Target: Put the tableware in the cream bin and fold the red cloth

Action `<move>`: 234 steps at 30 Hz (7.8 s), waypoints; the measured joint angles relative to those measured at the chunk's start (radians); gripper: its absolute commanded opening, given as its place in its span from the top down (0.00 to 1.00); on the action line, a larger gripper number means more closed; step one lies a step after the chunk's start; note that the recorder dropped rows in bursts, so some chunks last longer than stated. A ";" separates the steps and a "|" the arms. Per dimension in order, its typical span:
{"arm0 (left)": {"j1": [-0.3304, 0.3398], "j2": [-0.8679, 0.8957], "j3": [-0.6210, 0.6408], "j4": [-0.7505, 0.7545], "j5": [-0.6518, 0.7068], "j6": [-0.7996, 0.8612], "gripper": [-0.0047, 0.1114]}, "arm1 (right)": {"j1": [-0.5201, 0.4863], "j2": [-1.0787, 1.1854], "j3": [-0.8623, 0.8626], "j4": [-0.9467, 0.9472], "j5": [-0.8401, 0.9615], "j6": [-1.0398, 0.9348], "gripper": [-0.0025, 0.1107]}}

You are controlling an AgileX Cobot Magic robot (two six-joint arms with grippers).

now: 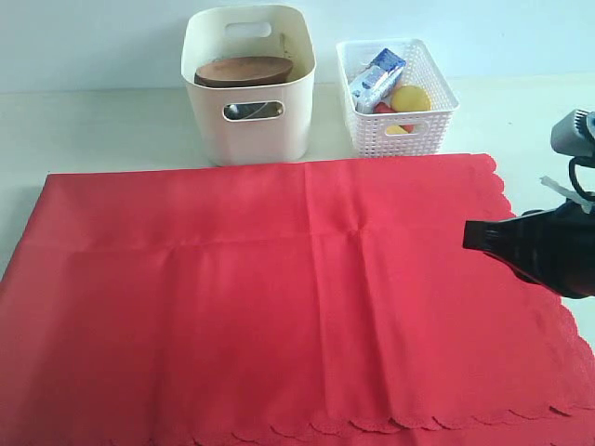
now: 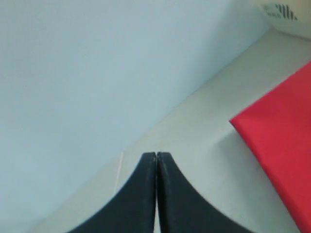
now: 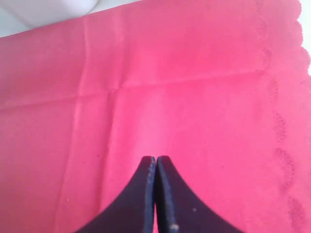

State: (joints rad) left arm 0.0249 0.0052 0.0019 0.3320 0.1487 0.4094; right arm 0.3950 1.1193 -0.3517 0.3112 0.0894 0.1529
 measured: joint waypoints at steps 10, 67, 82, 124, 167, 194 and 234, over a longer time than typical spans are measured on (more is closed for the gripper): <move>0.000 0.000 0.000 -0.002 -0.199 -0.309 0.94 | 0.000 0.000 0.000 0.000 0.000 0.000 0.98; 0.000 1.529 -0.378 -0.020 -0.283 -1.057 0.38 | 0.000 0.000 0.000 0.000 -0.049 0.000 0.98; -0.031 1.690 -0.385 0.046 -0.473 -1.114 0.36 | 0.000 0.000 0.000 0.000 -0.079 0.000 0.98; 0.001 1.374 -0.494 1.066 -0.842 -1.855 0.96 | 0.000 0.473 -0.001 0.003 -0.117 -0.048 0.98; -0.786 2.170 -1.590 1.420 -0.691 -2.523 0.96 | -0.200 -0.431 0.004 -0.075 0.022 -0.029 0.98; -0.709 2.276 -1.706 1.406 -0.903 -2.528 0.07 | -0.200 -0.387 0.004 -0.076 0.019 -0.031 0.98; -0.511 2.309 -1.829 1.419 -1.366 -2.429 0.96 | -0.094 0.195 -0.303 0.075 0.296 -0.282 0.98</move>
State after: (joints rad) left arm -0.4864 2.3140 -1.8275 1.7513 -1.2174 -2.0194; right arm 0.3012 1.3146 -0.6547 0.3860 0.3858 -0.1288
